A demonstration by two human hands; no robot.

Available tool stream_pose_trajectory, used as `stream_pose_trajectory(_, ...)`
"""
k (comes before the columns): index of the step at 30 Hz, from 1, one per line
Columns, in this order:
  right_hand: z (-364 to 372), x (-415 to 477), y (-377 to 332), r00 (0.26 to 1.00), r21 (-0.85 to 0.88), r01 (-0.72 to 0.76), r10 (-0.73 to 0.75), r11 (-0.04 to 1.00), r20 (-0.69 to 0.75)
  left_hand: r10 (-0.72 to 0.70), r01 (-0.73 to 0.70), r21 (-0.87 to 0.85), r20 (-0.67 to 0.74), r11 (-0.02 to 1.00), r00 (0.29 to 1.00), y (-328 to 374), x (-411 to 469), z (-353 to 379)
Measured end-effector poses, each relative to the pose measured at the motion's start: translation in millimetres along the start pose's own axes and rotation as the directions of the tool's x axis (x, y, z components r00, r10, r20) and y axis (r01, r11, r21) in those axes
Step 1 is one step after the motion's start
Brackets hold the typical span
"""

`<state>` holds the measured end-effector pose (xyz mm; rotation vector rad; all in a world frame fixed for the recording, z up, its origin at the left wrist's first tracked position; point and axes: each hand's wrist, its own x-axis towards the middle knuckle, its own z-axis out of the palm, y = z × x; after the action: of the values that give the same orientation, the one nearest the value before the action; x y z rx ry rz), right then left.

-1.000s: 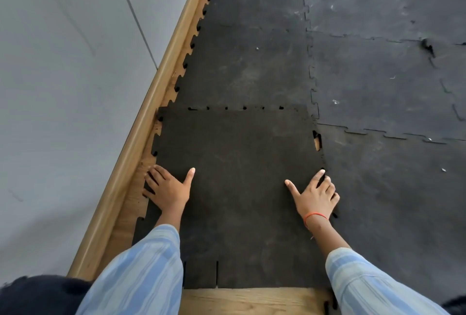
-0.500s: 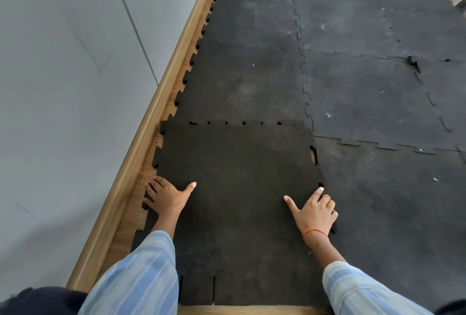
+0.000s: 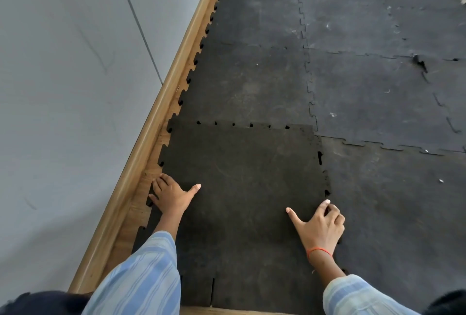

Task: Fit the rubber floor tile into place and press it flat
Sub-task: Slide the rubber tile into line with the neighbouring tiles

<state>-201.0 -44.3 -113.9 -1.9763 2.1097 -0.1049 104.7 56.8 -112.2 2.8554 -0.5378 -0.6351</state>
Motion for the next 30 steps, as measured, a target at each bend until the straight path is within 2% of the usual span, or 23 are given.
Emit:
stream_pose_trajectory(4,-2.7,-0.2,1.0,1.0,0.079,-0.011,0.013,0.997,-0.026,0.016,-0.016,0.025,0.002,1.0,1.0,-1.8,-2.0,-0.9)
stream_pose_trajectory(23,-10.2,-9.3,11.1,0.999,0.125,-0.047,0.049,0.991,-0.019,0.058,-0.064,0.101,0.063,0.993,0.996,-3.9,-2.1,-2.0)
stream_pose_trajectory(27,-2.5,-9.4,9.9,0.996,0.16,-0.069,0.078,0.985,-0.049,0.059,-0.07,0.114,0.103,0.991,0.993,-3.9,-4.0,4.6)
stream_pose_trajectory(30,2.9,-12.4,10.5,0.996,0.179,-0.029,0.044,0.983,-0.077,0.054,-0.071,0.137,0.124,0.988,0.991,3.4,-11.4,14.3)
